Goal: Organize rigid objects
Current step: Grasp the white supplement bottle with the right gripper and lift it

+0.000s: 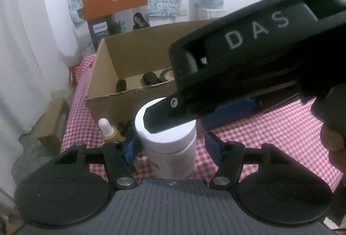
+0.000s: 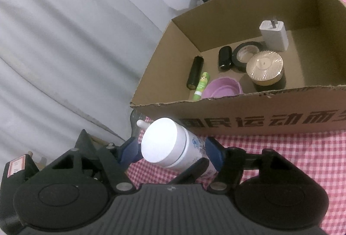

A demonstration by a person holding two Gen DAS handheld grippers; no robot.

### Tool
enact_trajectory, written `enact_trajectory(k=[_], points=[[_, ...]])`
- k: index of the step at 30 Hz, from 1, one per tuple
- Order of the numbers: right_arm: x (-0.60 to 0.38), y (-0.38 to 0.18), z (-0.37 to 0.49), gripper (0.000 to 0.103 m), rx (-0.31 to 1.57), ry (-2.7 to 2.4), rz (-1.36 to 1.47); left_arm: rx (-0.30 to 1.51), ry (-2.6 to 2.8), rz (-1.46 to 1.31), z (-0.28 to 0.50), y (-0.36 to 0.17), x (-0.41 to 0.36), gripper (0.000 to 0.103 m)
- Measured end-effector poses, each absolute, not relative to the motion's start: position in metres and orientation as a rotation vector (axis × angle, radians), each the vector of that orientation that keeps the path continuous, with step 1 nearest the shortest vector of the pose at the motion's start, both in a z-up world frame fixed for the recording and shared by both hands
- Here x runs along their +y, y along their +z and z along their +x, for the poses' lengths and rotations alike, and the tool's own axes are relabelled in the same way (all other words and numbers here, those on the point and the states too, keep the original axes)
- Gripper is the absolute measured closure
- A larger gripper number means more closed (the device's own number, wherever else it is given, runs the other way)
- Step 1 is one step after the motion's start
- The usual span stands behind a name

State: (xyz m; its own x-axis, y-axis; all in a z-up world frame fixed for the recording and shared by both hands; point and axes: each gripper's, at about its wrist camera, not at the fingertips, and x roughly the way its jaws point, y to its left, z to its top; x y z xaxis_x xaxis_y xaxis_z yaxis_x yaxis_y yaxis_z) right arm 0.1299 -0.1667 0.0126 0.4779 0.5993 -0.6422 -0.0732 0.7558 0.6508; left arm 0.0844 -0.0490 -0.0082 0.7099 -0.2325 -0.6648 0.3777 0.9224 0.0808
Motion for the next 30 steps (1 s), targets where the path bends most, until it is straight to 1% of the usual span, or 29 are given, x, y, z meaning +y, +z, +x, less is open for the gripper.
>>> enact_trajectory(k=[3,5,8,18,30], points=[[-0.166,0.01,0.131,0.035,1.0,0.443,0.602,0.714,-0.337,0.217,0.085,-0.011,-0.052,0.044],[-0.166,0.009,0.132,0.037,0.999,0.44,0.604,0.717,-0.335,0.22,0.086,-0.011,-0.053,0.048],[-0.167,0.008,0.132,0.042,0.998,0.442,0.609,0.72,-0.338,0.213,0.085,-0.011,-0.054,0.048],[-0.18,0.016,0.116,0.042,1.006,0.4,0.584,0.733,-0.41,0.202,0.078,-0.008,-0.067,0.049],[-0.191,0.01,0.114,0.043,1.001,0.379,0.624,0.735,-0.414,0.223,0.079,-0.011,-0.076,0.049]])
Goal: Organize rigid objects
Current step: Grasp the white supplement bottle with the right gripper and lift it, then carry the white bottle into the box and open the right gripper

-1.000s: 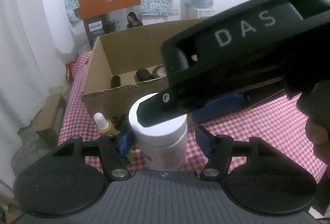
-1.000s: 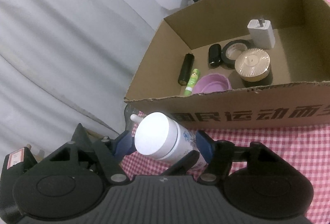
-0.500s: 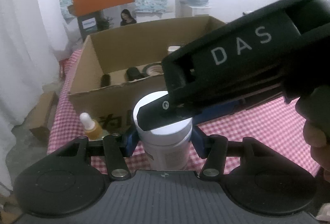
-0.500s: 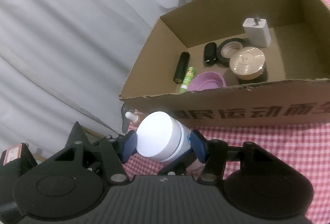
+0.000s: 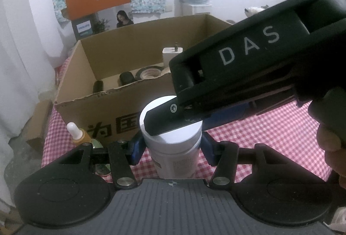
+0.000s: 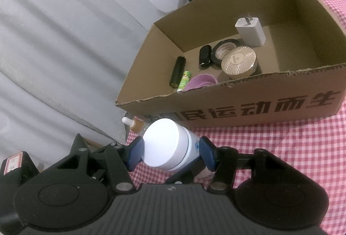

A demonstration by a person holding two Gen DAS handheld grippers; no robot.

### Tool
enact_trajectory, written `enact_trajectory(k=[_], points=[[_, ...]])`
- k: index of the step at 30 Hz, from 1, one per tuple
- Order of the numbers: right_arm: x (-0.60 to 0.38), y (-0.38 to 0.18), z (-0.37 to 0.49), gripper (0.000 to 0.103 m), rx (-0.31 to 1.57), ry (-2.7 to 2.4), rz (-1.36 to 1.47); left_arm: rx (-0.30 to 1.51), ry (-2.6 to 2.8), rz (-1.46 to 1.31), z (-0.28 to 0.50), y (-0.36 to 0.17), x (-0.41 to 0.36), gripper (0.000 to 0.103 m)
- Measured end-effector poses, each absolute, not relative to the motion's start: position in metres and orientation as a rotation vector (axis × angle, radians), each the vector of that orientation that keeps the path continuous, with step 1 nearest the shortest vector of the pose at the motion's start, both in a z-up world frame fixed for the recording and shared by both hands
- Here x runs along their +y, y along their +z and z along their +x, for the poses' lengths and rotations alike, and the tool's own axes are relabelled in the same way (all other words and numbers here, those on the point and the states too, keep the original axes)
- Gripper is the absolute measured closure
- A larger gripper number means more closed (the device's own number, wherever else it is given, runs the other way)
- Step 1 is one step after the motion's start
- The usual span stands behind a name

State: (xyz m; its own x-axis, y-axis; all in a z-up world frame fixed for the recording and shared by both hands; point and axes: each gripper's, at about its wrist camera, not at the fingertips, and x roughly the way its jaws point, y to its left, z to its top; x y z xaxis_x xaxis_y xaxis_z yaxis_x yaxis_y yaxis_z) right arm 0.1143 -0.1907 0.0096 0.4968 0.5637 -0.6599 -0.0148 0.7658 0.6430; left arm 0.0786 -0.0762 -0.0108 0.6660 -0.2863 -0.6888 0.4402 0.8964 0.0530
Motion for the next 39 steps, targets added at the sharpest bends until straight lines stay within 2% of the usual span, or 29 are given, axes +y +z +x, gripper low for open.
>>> enact_trajectory(k=[24,39], points=[[-0.184,0.044,0.088,0.043,0.912,0.41,0.586,0.658,-0.38,0.231,0.045,0.021,-0.077,0.05],[-0.195,0.117,0.06,0.043,0.731,0.438,0.538,0.473,-0.416,0.282,0.02,0.085,-0.087,0.05]])
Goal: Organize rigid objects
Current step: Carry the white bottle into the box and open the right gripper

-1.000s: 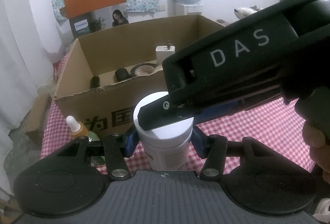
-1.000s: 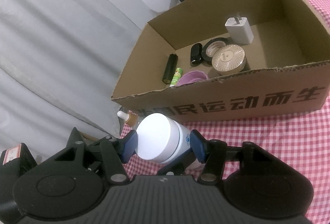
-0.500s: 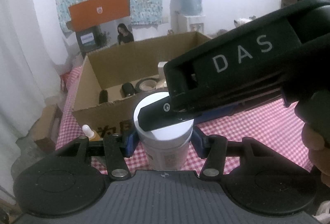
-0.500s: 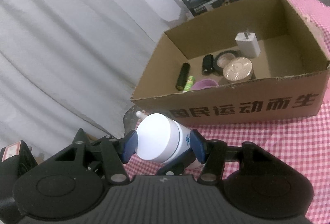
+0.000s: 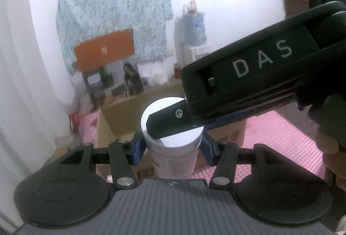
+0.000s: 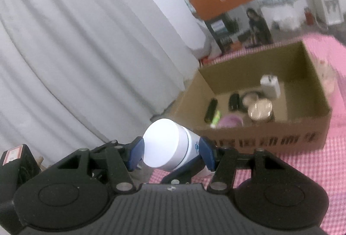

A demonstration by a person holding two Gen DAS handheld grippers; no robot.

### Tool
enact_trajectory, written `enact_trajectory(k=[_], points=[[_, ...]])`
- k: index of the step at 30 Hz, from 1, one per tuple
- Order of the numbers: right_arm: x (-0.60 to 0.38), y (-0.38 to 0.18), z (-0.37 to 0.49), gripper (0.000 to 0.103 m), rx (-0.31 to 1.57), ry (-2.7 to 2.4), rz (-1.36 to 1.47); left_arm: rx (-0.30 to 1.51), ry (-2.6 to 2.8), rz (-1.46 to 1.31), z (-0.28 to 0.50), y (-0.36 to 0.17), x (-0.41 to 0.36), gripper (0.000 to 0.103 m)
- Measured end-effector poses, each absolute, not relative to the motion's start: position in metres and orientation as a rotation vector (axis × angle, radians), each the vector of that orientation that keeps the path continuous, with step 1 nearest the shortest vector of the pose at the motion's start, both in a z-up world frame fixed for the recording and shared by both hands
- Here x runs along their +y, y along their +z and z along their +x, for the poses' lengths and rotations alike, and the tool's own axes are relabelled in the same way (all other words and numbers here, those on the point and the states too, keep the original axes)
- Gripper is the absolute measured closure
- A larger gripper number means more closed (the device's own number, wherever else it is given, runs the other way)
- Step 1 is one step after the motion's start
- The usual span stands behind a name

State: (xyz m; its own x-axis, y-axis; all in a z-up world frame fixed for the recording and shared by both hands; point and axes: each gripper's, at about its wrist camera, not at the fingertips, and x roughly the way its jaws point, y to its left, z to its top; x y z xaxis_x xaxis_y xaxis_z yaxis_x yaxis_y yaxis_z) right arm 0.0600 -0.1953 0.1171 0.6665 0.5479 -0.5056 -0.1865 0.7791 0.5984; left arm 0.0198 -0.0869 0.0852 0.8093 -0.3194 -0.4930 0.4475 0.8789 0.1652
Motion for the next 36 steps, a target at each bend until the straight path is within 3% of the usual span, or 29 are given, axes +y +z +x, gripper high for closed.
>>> enact_trajectory(k=[15,27,36], points=[[-0.262,0.16,0.116,0.043,0.698,0.349,0.5,0.496,-0.601,0.259,0.114,0.121,-0.137,0.05],[-0.317,0.088,0.222,0.043,0.902,0.318,0.558,0.729,-0.6,0.256,0.22,0.059,-0.178,0.05],[-0.323,0.043,0.263,0.043,1.007,0.301,0.531,0.835,-0.597,0.253,0.256,0.024,-0.184,0.05]])
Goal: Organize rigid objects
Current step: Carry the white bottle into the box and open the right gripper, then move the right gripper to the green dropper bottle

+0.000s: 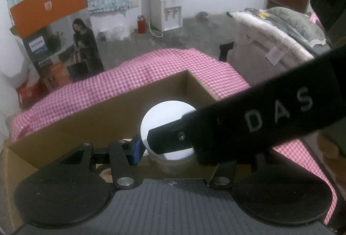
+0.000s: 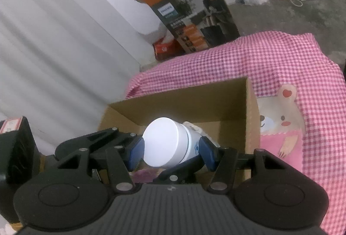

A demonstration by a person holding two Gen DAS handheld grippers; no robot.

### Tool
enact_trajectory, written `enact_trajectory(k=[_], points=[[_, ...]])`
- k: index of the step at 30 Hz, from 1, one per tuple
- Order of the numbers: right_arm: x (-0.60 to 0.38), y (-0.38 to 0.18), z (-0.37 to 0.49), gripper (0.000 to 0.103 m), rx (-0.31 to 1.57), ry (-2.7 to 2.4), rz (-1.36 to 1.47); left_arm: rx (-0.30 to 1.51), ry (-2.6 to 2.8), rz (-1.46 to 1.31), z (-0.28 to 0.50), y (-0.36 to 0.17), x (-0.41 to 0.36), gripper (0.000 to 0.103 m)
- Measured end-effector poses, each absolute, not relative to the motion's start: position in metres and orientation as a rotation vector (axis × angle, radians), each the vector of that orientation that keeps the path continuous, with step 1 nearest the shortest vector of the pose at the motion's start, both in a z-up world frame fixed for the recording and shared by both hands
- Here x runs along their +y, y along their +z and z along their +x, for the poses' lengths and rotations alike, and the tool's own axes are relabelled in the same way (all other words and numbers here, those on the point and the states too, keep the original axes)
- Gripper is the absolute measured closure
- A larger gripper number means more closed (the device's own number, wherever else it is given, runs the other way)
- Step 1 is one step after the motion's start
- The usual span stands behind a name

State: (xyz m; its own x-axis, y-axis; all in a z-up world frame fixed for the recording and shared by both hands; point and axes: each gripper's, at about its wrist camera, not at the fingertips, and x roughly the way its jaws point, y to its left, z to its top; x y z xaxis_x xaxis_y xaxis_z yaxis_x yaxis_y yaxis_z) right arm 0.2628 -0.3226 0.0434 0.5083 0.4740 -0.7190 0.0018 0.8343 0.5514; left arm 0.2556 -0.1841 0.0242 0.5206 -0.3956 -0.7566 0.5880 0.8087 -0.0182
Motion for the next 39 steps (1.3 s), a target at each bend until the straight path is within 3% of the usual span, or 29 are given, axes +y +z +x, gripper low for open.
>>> enact_trajectory(k=[9,16,19,22,30,39], points=[[-0.313,0.03,0.278,0.043,1.054,0.274,0.427,0.872,-0.611,0.237,0.262,0.015,-0.189,0.047],[-0.317,0.037,0.274,0.043,1.019,0.253,0.426,0.852,-0.603,0.237,0.257,0.022,-0.184,0.029],[-0.321,0.05,0.264,0.041,0.978,0.241,0.431,0.827,-0.6,0.239,0.249,0.032,-0.177,0.028],[-0.321,0.067,0.248,0.034,0.924,0.226,0.422,0.802,-0.594,0.222,0.237,0.045,-0.165,0.024],[-0.305,0.118,0.181,0.025,0.773,0.247,0.398,0.706,-0.553,0.163,0.171,0.089,-0.106,0.019],[-0.253,0.137,0.109,0.025,0.706,0.4,0.455,0.618,-0.336,0.056,0.085,0.098,-0.001,0.017]])
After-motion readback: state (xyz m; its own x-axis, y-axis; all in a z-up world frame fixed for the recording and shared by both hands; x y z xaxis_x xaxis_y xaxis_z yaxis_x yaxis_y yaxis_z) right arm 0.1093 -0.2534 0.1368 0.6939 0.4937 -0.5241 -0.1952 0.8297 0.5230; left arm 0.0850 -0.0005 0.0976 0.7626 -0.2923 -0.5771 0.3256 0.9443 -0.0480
